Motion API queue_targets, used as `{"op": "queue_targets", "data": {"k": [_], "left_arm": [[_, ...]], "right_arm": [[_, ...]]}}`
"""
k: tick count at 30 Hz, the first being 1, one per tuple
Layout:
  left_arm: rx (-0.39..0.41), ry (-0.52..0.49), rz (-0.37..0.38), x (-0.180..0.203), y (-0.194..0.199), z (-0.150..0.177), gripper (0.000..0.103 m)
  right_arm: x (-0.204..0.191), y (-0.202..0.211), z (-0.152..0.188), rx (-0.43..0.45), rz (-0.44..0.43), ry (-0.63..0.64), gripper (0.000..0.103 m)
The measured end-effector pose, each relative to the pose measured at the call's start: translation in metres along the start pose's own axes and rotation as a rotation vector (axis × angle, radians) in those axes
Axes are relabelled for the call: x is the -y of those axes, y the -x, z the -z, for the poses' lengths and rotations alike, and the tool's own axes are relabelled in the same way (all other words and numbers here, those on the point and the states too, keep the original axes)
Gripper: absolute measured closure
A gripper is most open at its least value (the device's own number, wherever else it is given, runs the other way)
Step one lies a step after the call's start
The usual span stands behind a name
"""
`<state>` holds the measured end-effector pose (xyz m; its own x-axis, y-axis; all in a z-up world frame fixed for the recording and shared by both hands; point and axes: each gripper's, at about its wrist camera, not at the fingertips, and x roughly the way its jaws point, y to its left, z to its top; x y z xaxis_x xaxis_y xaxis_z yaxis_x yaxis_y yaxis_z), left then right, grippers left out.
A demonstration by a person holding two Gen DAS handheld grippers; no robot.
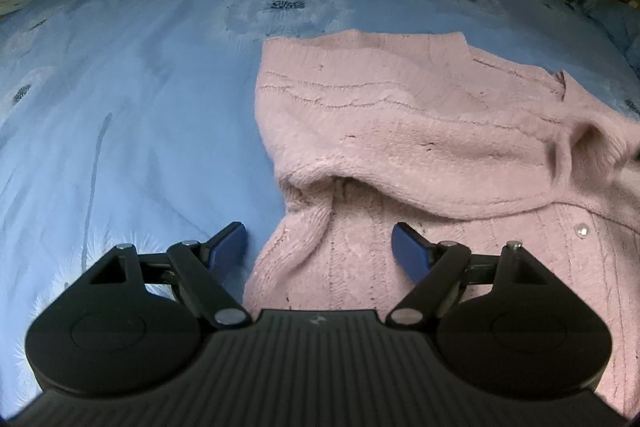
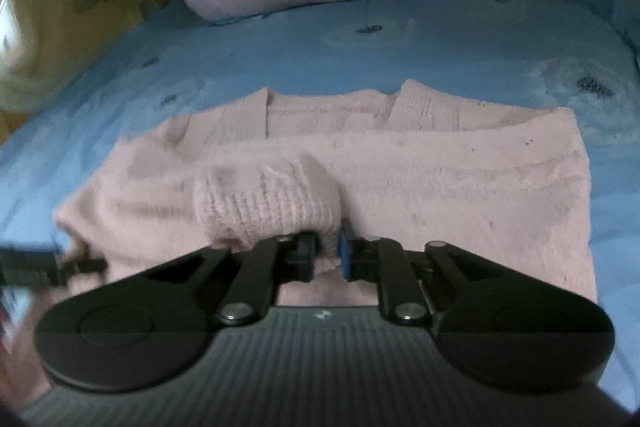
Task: Fold small clothes
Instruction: 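Pull the folded sleeve cuff straight with the right tool, then release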
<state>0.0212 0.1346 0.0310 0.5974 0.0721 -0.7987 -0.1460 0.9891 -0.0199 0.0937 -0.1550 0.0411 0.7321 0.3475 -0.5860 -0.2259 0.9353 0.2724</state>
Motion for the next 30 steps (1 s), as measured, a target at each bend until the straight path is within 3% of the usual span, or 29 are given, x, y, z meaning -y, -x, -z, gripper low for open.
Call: {"op": "queue_targets", "data": {"k": [5,9,12,18,23,26,30], "left_arm": [[0.001,0.009,-0.013,-0.001,-0.001,-0.002,0.018],[0.0,0.003,-0.02,0.0,-0.001,-0.001,0.018],[0.001,-0.01,-0.031,0.003,-0.001,0.0,0.018],[-0.001,-0.013,-0.035,0.004,-0.001,0.0,0.017],[0.002,0.002,-0.029,0.004,0.001,-0.001,0.017],[0.028,0.013,0.0,0.006,0.009,-0.002,0.017],[0.084,0.007,0.046,0.013,0.026,-0.006,0.017]], "right_arm": [[0.014,0.036,-0.043,0.136,-0.049,-0.045,0.091],[0.041,0.054,-0.054,0.201,0.001,-0.078,0.091],[0.063,0.044,-0.047,0.151,0.047,-0.111,0.091],[0.093,0.001,-0.021,-0.04,0.154,-0.129,0.088],[0.109,0.02,-0.019,-0.012,0.176,-0.199,0.07],[0.114,0.039,-0.022,0.009,0.188,-0.2,0.068],[0.116,0.057,-0.019,0.011,0.129,-0.257,0.068]]}}
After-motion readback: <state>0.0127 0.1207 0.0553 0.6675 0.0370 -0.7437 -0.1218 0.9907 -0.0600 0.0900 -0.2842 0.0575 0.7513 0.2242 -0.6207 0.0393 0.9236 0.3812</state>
